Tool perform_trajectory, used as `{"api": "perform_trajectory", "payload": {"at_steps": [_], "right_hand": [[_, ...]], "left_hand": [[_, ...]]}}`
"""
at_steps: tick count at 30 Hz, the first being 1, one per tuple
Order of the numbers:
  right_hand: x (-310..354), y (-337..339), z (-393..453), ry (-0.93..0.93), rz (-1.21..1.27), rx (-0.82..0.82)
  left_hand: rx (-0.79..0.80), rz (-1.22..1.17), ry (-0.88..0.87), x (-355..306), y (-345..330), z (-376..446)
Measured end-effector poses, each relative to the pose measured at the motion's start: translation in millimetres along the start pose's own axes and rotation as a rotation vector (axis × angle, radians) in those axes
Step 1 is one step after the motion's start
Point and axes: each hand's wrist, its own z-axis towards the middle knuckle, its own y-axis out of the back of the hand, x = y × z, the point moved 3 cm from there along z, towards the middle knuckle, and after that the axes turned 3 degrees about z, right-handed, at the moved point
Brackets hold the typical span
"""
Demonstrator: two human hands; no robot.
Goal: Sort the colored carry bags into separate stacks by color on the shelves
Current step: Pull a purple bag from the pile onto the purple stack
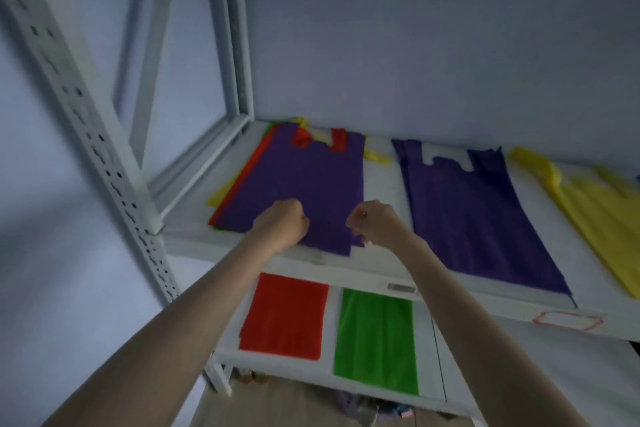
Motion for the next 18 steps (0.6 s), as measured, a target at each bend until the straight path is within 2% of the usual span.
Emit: {"api": "perform_trajectory", "payload": {"at_steps": [4,7,14,18], "right_hand": [[9,22,64,-0.015,-0.035,-0.133],[3,26,101,-0.089,-0.109,-0.118],[-16,12,164,-0.299,-0.017,-0.085],[-13,3,178,-0.329,0.008,-0.170]], "left_hand": [[-0.057,0.071,0.151,31,17,47],[-0.052,0.127,0.249,51,20,74],[-0.068,0.090,0.315,73,12,128],[-0.037,0.070,0.300,82,10,154]]}}
